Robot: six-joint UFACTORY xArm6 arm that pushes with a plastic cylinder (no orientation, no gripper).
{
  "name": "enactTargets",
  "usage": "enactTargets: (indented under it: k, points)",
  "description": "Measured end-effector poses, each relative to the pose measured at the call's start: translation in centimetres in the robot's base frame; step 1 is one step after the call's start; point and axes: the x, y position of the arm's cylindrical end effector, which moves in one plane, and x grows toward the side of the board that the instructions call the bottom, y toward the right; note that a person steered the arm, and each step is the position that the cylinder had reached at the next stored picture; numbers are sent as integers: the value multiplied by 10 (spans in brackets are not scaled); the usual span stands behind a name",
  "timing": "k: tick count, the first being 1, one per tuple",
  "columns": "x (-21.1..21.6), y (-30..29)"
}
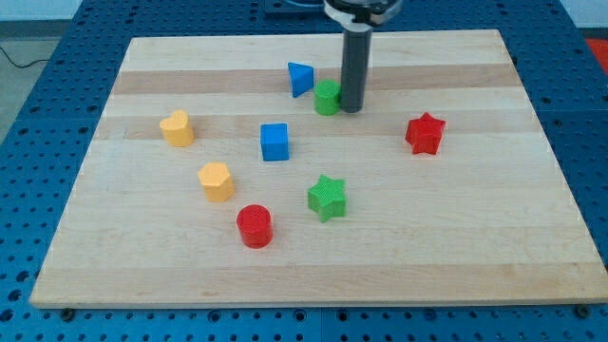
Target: Place the blue cube below the green circle
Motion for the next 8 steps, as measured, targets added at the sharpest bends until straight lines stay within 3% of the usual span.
enactTargets:
  k: [1,3,5,6,8]
  points:
    - [-2,-25]
    - [38,-26]
    - [11,-153]
    - [36,-181]
    - [102,-150]
